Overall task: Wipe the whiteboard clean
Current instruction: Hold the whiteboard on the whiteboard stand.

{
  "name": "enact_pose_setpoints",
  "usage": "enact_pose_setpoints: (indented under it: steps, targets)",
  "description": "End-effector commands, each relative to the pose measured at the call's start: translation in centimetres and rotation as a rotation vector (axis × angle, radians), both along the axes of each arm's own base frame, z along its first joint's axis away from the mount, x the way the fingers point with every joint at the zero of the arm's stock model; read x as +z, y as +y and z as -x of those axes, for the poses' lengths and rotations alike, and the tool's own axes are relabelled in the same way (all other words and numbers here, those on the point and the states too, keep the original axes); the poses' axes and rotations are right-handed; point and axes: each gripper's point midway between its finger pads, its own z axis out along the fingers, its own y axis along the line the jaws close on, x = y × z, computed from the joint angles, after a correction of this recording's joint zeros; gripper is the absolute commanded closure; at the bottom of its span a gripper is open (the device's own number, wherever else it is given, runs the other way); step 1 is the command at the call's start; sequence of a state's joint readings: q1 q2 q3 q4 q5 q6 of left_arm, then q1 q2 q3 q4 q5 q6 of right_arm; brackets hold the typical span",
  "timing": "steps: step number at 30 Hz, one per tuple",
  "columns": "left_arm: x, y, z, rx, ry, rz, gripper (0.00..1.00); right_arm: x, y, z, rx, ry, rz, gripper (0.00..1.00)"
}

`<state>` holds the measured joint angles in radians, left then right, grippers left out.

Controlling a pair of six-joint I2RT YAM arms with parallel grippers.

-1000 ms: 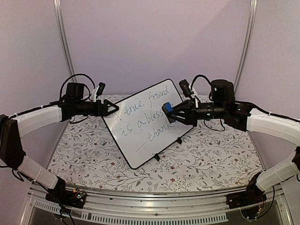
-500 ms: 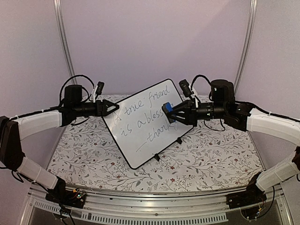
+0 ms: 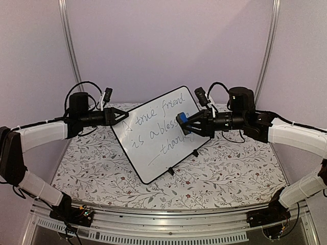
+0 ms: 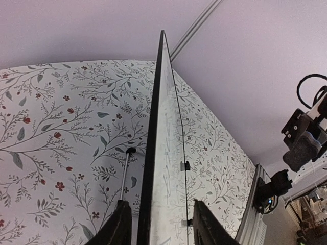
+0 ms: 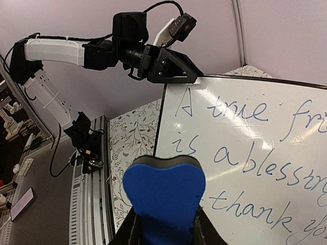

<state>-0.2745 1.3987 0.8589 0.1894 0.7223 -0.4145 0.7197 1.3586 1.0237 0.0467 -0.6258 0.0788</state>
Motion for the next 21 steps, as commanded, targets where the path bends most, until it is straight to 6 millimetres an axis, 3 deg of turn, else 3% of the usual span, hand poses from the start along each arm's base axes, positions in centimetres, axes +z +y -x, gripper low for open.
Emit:
enact_pose_setpoints:
  steps: [1,8,16,21]
  targets:
    - [0.6,0.1,0.0,-0.009,-0.027,0.015,0.65,0.6,0.4,-0.1,0.016,0.000,-0.020,0.90]
    - [0.5,0.0,-0.1,-0.015,-0.022,0.022,0.79,0.6,1.0,-0.1,0.027,0.008,-0.012,0.92]
    - [0.3,-0.3,0.1,-0.033,0.005,0.038,0.81,0.7,1.4,-0.1,0.028,0.004,-0.009,0.93]
    - [-0.2,-0.4,0.0,-0.036,0.031,0.042,0.74,0.6,1.5,-0.1,0.027,0.004,-0.005,0.93]
